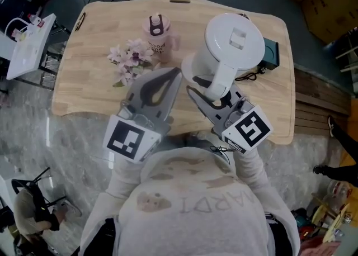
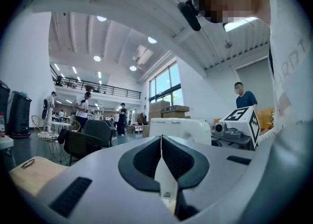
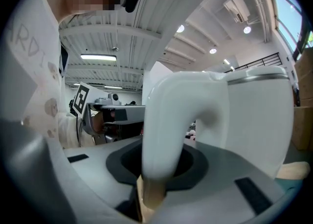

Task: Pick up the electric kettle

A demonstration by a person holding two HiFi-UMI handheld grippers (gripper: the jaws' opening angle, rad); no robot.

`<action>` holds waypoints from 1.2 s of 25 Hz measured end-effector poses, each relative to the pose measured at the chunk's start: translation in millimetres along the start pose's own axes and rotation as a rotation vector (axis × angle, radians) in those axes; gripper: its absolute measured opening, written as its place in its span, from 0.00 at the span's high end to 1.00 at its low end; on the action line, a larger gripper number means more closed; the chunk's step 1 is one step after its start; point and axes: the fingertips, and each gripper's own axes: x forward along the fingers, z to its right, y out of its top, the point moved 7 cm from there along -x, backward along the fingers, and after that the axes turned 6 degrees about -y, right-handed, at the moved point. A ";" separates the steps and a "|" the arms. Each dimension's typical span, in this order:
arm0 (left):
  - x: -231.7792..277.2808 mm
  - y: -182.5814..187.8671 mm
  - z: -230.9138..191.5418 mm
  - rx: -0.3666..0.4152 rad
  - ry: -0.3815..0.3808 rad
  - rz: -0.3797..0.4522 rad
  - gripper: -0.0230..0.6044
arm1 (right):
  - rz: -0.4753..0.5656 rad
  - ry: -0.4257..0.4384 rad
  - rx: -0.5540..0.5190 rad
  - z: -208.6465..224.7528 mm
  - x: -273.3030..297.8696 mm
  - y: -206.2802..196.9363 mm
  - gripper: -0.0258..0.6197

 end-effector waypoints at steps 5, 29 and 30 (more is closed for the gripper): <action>2.2 0.2 7.0 0.001 -0.025 0.014 0.94 | -0.006 -0.008 -0.014 -11.1 -17.5 7.5 0.82; 1.4 1.0 28.3 -0.022 -0.099 -0.011 0.94 | 0.013 -0.058 -0.012 -32.1 -45.9 23.8 0.82; 1.3 1.4 28.4 -0.022 -0.099 -0.011 0.94 | 0.011 -0.058 -0.013 -32.3 -45.9 24.2 0.82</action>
